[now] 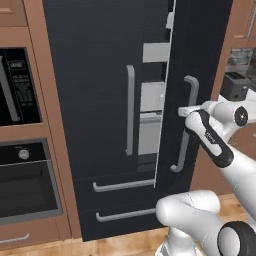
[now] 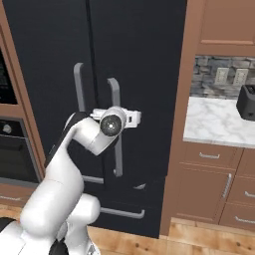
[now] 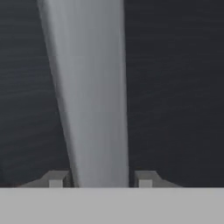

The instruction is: Retrieve the sausage and cheese from the fridge and place them on the cutting board on the counter.

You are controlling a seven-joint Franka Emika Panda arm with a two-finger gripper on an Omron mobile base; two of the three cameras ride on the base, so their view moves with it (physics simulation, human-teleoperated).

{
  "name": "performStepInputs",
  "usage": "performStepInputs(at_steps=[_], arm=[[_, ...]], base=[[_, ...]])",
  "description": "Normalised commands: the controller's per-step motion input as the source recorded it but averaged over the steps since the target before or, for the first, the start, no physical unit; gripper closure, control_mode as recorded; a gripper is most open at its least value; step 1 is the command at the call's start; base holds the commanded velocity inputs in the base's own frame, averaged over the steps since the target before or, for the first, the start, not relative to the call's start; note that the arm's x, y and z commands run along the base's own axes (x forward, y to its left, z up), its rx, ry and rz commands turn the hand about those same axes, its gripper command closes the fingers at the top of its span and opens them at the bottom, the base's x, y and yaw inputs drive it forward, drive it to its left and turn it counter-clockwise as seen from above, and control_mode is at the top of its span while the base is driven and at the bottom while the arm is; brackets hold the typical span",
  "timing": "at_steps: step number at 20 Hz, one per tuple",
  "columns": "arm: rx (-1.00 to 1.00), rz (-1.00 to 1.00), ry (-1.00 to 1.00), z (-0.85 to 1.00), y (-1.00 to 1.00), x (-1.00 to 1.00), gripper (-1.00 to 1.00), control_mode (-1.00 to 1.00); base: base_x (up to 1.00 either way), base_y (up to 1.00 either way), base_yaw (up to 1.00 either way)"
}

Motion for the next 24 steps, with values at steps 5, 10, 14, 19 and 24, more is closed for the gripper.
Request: performStepInputs(at_steps=[5,10,14,19,24], arm=[[-0.16,0.11,0.00,-0.03,-1.00,-1.00,1.00,-1.00],[-0.17,0.17,0.01,-0.16,-0.87,-1.00,1.00,-1.00],[-0.02,0.17,0.01,-0.16,-0.18,-0.54,-1.00,-1.00],[0.00,0.01,-0.01,-0.03,0.06,-0.78,-1.00,-1.00],[-0.09,-0.26,0.02,0.25,0.82,-0.67,-1.00,-1.00]], base=[[0.00,0.00,0.00],[0.00,0.00,0.00],[0.00,0.00,0.00],[0.00,0.00,0.00],[0.00,0.00,0.00]])
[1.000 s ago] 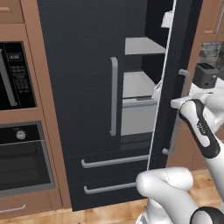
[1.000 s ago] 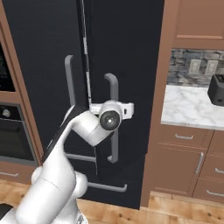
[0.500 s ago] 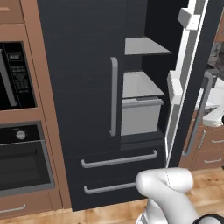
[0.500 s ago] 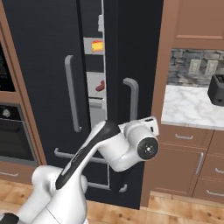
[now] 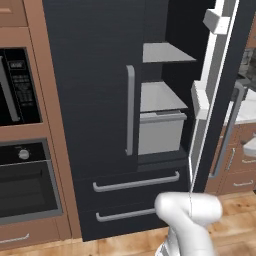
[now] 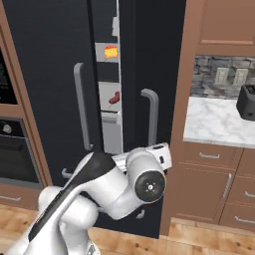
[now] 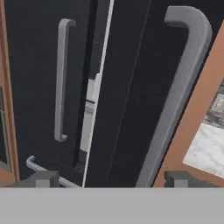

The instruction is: Retrieve the sausage and cheese from the fridge and place them on the cutting board on the counter.

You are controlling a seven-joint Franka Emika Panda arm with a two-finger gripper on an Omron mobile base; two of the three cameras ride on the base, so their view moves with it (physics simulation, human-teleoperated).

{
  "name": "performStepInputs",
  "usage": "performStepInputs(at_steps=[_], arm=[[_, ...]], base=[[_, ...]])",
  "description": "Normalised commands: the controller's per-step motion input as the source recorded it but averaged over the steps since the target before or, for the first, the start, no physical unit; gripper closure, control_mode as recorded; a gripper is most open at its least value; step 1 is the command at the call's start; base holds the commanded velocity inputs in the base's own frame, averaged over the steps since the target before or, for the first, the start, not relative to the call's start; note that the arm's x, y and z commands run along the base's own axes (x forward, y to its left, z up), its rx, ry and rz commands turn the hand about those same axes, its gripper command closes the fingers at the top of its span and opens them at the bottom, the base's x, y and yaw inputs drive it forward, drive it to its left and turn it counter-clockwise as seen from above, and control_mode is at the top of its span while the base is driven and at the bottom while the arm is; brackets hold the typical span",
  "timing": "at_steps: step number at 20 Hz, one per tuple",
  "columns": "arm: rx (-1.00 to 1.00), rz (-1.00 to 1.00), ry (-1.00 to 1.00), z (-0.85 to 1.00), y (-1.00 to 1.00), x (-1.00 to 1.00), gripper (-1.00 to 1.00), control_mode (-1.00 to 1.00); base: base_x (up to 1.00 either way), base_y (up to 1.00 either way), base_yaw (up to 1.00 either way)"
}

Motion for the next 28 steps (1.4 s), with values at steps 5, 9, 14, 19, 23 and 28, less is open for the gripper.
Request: performStepInputs(at_steps=[5,9,14,19,23,28], arm=[[-0.27,-0.33,0.26,0.32,1.00,-0.09,-1.00,-1.00],[-0.32,-0.30,0.35,0.28,0.99,0.01,-1.00,-1.00],[-0.25,-0.22,0.35,0.10,0.72,0.41,-1.00,-1.00],[-0.06,-0.09,0.27,0.00,0.56,0.83,-1.00,-1.00],[0.00,-0.15,0.14,0.00,0.17,0.99,-1.00,-1.00],[-0.02,-0.18,0.02,-0.01,-0.01,1.00,-1.00,-1.00]], base=[[0.00,0.00,0.00],[0.00,0.00,0.00],[0.00,0.00,0.00],[0.00,0.00,0.00],[0.00,0.00,0.00],[0.00,0.00,0.00]])
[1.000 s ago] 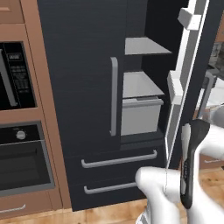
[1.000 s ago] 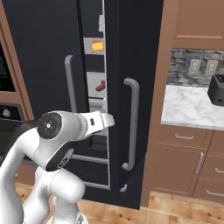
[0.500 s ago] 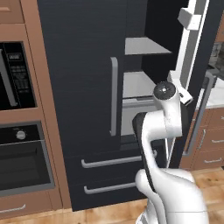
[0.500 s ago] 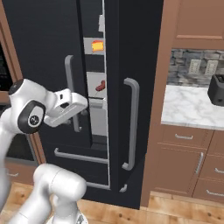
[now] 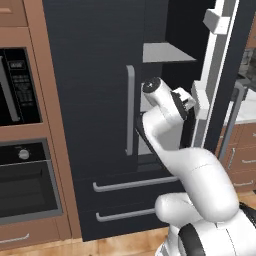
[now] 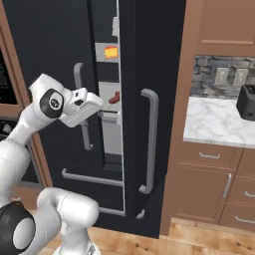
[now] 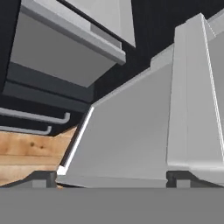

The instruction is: Retrieve the sausage and cheese from the fridge and place them on the cutting board on the counter.

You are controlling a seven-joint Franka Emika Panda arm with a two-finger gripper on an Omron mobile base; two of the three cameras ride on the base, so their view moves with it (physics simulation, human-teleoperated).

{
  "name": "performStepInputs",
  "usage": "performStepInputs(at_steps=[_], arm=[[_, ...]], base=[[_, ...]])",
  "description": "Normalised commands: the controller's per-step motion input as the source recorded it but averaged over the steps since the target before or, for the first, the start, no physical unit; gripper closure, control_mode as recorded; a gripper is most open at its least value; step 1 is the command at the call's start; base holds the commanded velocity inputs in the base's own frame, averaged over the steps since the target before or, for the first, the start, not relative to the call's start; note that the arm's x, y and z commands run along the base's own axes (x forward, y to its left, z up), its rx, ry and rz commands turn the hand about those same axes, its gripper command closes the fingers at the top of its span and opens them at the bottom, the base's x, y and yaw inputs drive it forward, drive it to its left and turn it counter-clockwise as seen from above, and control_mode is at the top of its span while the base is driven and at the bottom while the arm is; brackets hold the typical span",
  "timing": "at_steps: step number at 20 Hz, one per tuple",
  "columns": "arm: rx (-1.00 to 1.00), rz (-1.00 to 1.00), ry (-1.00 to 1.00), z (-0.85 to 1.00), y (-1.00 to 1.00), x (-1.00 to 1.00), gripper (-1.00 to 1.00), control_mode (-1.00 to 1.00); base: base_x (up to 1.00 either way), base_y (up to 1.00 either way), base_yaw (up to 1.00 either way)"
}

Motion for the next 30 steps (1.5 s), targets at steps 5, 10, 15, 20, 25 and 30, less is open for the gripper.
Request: performStepInputs(at_steps=[5,10,15,20,25,30], arm=[[-0.10,-0.19,-0.02,-0.16,-0.29,0.76,-1.00,-1.00],[-0.02,-0.07,0.00,-0.06,-0.86,0.33,-1.00,-1.00],[-0.04,-0.03,0.00,-0.26,-0.87,0.23,-1.00,-1.00],[-0.05,-0.03,0.00,-0.39,-0.99,-0.08,-1.00,-1.00],[-0.03,-0.07,0.00,-0.19,-1.00,-0.31,-1.00,-1.00],[0.22,0.00,0.00,0.70,-0.37,-0.08,-1.00,-1.00]], base=[[0.00,0.00,0.00],[0.00,0.00,0.00],[0.00,0.00,0.00],[0.00,0.00,0.00],[0.00,0.00,0.00],[0.00,0.00,0.00]])
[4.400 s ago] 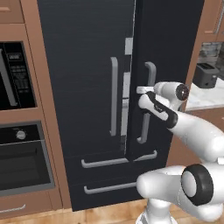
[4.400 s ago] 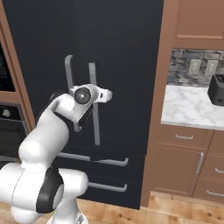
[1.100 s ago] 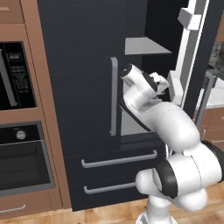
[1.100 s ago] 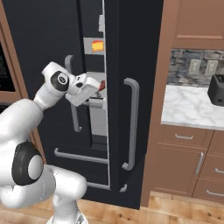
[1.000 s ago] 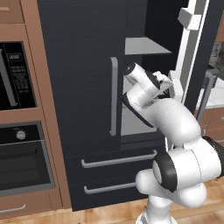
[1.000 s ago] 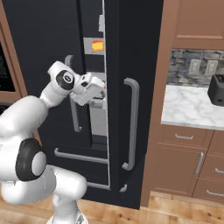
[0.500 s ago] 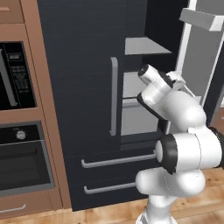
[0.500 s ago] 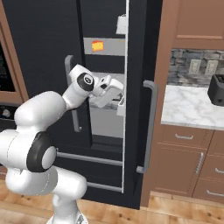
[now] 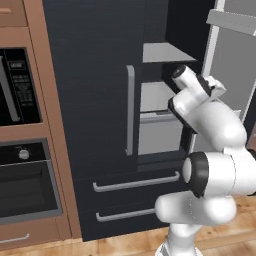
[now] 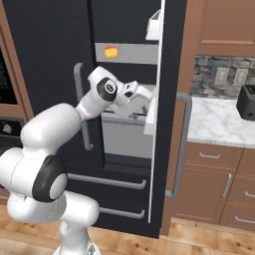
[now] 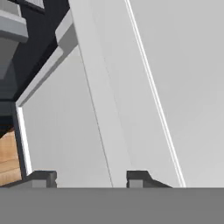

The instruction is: Retrieve the sausage and cheese from the fridge and place them on the cutting board on the counter.

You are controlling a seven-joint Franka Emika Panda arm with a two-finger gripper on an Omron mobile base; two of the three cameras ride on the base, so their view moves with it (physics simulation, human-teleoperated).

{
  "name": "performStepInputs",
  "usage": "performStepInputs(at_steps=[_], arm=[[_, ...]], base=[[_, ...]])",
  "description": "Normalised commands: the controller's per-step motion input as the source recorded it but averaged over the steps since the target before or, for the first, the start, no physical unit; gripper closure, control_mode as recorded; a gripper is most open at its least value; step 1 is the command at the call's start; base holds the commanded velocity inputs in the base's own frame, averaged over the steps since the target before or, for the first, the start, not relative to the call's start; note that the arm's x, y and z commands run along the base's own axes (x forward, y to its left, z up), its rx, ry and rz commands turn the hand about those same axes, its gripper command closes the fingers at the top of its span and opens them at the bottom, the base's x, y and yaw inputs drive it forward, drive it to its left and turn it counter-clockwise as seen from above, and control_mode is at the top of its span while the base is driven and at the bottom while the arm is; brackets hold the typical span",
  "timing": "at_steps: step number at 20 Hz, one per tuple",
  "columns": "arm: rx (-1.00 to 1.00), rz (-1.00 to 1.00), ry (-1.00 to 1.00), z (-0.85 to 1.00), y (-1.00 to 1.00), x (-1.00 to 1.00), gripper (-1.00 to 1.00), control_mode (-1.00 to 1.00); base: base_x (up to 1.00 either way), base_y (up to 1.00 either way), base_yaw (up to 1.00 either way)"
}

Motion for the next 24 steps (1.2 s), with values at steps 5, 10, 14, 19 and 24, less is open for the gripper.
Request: performStepInputs(at_steps=[5,10,14,19,24], arm=[[0.36,0.03,-0.06,0.23,0.69,-0.30,-1.00,-1.00],[0.30,0.07,-0.09,0.00,1.00,-0.40,-1.00,-1.00],[0.26,0.05,-0.15,0.00,1.00,-0.23,-1.00,-1.00],[0.25,0.05,-0.26,0.09,1.00,0.00,-1.00,-1.00],[0.10,0.11,-0.43,0.00,0.93,0.00,-1.00,-1.00]], base=[[0.00,0.00,0.00],[0.00,0.00,0.00],[0.00,0.00,0.00],[0.00,0.00,0.00],[0.00,0.00,0.00]])
